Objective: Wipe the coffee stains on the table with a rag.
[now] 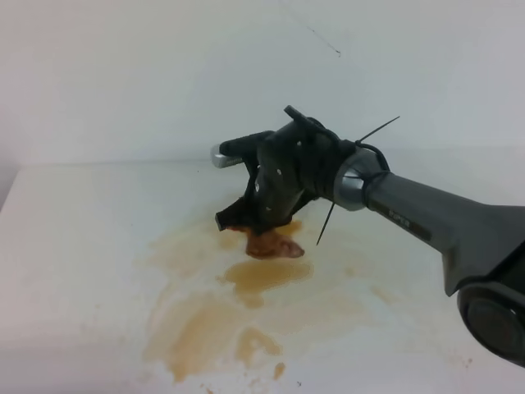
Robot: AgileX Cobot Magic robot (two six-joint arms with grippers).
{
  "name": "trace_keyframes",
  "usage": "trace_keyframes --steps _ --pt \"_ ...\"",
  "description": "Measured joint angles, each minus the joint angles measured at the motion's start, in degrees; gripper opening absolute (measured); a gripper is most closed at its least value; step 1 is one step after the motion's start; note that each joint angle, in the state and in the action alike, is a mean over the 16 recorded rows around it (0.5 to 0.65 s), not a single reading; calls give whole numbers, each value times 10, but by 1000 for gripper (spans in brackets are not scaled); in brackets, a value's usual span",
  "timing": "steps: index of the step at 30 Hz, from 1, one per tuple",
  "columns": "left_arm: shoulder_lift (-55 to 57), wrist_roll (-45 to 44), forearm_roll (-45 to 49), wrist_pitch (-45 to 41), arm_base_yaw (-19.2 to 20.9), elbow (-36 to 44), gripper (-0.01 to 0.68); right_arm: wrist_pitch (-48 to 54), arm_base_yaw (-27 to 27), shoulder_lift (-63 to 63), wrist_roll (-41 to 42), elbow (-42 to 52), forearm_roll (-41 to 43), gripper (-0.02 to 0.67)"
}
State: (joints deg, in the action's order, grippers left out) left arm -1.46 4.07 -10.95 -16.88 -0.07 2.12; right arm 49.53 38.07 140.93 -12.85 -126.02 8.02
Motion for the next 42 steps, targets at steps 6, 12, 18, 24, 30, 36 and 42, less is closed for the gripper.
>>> trace_keyframes --steps 6,12,18,24,30,36,42 --pt "-1 0 0 1 0 1 1 -7 -7 -35 110 1 -12 -1" --pt "-1 0 0 1 0 1 1 -29 -34 -53 242 7 -70 -1" --pt "-1 0 0 1 0 1 1 -53 -74 -45 355 13 -151 -2" --pt "-1 0 0 1 0 1 1 -62 -108 -21 455 16 -233 -2" --pt "-1 0 0 1 0 1 1 -32 -124 10 546 16 -303 -2" --pt "-1 0 0 1 0 1 1 28 -125 32 624 17 -353 -1" --pt "-1 0 0 1 0 1 1 92 -111 42 659 29 -368 1"
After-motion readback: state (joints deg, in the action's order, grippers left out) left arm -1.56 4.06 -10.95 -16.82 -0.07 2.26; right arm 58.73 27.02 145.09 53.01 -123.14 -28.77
